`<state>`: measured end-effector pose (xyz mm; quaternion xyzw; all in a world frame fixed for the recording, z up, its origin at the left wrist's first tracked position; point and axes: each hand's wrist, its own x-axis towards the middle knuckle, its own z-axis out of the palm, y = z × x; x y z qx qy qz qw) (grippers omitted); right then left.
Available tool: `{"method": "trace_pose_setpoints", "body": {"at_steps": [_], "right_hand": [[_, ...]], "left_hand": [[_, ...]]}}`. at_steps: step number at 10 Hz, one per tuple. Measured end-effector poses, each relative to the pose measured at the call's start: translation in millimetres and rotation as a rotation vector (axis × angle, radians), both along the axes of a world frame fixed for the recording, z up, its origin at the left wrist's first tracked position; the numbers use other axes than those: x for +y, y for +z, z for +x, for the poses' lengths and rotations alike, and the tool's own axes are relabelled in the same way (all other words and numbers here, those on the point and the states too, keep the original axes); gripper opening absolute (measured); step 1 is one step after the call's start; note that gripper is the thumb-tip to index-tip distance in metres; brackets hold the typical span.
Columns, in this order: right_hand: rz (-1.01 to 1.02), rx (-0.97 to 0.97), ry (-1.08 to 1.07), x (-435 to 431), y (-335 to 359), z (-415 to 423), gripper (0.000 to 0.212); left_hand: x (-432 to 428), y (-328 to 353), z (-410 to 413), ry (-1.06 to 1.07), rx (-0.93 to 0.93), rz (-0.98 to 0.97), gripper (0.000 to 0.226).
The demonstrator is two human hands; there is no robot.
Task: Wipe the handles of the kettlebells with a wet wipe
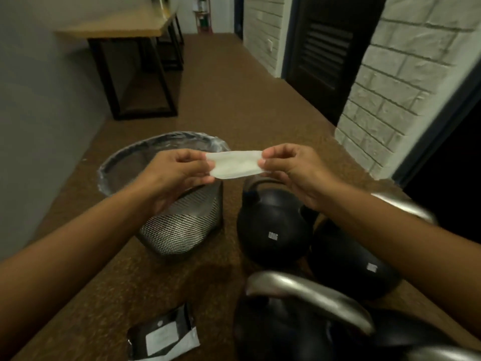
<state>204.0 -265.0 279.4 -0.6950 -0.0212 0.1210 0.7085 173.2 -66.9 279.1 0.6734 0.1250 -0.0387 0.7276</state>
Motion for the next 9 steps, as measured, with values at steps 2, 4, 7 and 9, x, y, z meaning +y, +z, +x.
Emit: {"method": "trace_pose_setpoints", "body": {"at_steps": [2, 4, 7, 9], "right_hand": [[-0.260, -0.145, 0.053, 87, -15, 45, 0.019], [-0.517, -0.203, 0.061, 150, -39, 72, 0.019], [-0.694, -0.211, 0.220, 181, -54, 82, 0.027], [-0.716, -0.275, 0.187, 171, -49, 71, 0.030]], "left_hand": [[73, -7, 22, 0.145, -0.028, 0.049, 0.009], [120, -34, 37, 0.227, 0.035, 0.205, 0.010], [128, -54, 42, 0.182, 0.140, 0.266, 0.015], [110, -61, 47, 0.208, 0.108, 0.521, 0.044]]}}
